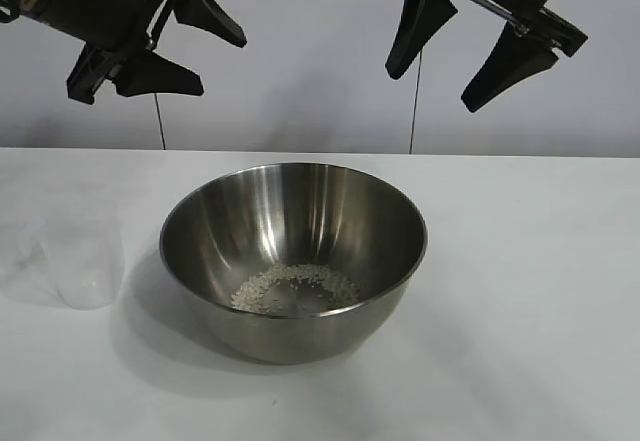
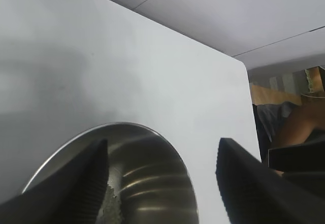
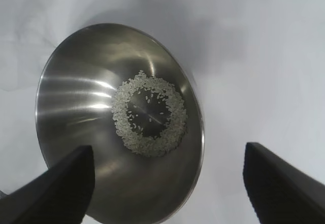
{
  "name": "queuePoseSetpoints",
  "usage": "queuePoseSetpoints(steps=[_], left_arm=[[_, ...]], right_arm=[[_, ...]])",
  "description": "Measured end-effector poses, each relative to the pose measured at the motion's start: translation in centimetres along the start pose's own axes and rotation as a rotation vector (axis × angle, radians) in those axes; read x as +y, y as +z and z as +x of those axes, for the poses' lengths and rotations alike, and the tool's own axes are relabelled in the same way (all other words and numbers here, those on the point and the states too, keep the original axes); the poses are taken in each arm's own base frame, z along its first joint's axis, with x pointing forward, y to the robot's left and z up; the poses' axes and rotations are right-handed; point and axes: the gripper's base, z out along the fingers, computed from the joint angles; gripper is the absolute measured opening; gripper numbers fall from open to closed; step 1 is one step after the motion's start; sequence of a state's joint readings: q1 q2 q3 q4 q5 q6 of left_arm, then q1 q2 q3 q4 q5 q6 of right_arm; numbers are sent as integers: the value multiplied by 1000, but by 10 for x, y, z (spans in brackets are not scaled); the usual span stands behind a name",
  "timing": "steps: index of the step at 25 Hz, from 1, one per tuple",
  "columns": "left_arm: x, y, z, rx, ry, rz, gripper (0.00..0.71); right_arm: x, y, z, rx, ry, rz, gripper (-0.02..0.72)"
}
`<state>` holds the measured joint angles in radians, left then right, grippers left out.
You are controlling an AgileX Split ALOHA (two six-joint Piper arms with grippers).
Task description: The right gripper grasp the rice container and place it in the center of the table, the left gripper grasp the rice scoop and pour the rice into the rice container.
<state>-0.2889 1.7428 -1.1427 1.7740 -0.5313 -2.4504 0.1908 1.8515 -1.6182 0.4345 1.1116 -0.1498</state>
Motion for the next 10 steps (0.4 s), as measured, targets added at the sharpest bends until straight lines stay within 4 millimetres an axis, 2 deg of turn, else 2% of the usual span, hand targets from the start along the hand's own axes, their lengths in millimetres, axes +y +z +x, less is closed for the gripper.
queuePoseSetpoints(steps=[10], left_arm=[[-1, 0, 1, 11, 1, 8, 449]], right_arm=[[-2, -1, -12, -134, 0, 20, 558]])
